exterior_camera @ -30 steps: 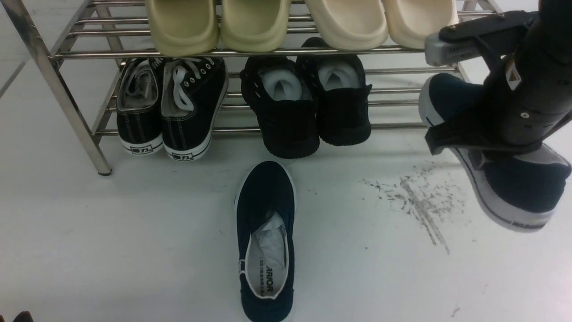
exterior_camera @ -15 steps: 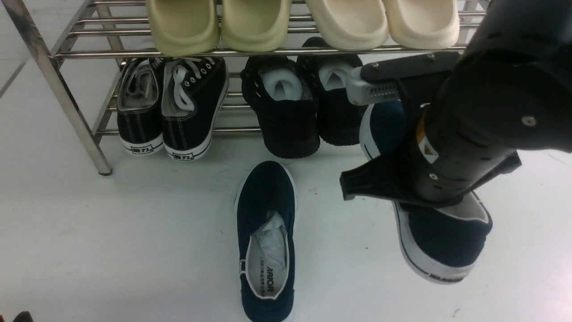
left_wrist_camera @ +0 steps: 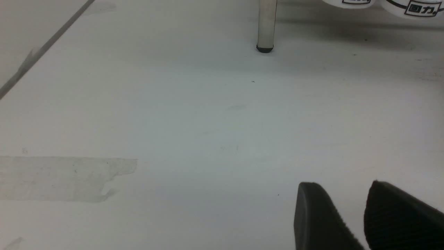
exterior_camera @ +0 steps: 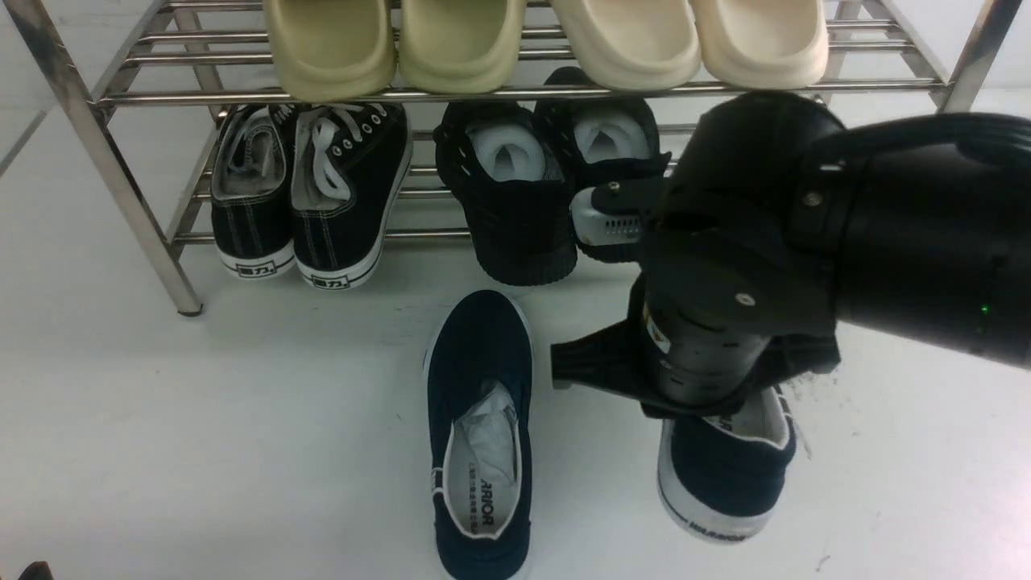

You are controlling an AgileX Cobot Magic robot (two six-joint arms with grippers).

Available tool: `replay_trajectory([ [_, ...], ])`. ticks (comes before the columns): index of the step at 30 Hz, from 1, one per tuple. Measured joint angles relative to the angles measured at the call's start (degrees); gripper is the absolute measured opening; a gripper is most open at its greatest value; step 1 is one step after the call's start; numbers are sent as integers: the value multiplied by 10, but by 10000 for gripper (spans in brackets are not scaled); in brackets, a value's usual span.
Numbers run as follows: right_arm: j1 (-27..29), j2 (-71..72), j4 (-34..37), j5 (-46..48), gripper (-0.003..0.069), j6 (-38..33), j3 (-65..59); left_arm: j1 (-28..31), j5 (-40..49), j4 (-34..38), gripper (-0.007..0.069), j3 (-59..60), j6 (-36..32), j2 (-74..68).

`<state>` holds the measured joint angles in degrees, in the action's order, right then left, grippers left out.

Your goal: Take the shoes off the shelf with your hand on the white table.

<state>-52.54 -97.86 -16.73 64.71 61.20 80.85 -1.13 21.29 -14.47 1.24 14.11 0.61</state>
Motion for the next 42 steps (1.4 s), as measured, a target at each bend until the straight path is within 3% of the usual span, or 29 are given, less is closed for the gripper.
replay_trajectory([
  [18,-3,-109,2,-102,43,22,1,0,6,-50,241,0,0,0],
  [27,-2,-126,9,-112,52,-39,1,0,6,-62,241,0,0,0],
  [36,-2,-126,33,-114,84,-151,1,0,11,-95,241,0,0,0],
  [42,-2,-130,50,-112,202,-185,1,0,11,-99,241,0,0,0],
])
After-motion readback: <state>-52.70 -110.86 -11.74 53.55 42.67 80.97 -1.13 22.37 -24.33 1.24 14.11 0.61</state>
